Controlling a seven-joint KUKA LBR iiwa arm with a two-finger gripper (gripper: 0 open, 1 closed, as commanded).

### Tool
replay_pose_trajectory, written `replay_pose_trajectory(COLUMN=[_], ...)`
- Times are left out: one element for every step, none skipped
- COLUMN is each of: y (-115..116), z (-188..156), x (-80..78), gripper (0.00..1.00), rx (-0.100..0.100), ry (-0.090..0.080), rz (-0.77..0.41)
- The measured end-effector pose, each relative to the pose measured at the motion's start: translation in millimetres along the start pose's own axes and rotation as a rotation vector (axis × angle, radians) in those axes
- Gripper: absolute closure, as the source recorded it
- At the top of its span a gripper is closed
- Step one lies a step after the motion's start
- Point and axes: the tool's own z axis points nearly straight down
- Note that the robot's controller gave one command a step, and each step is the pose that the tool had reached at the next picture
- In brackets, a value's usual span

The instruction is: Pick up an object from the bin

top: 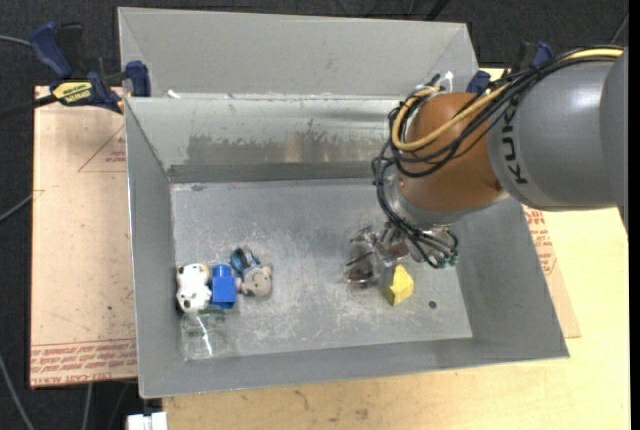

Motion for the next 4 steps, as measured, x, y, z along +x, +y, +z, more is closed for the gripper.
replay_pose_trajectory(y=[0.1,0.8,1.7,1.0], z=[-2.4,-7.7,-28.7,-51.9], x=[0.0,1.6,3.0,0.7], gripper=[1.0,1.0,1.0,1.0], rx=[0.0,-0.003,-0.005,-0.002], ry=[0.0,0.008,0.014,0.005], rz=[0.0,0.001,0.002,0.002])
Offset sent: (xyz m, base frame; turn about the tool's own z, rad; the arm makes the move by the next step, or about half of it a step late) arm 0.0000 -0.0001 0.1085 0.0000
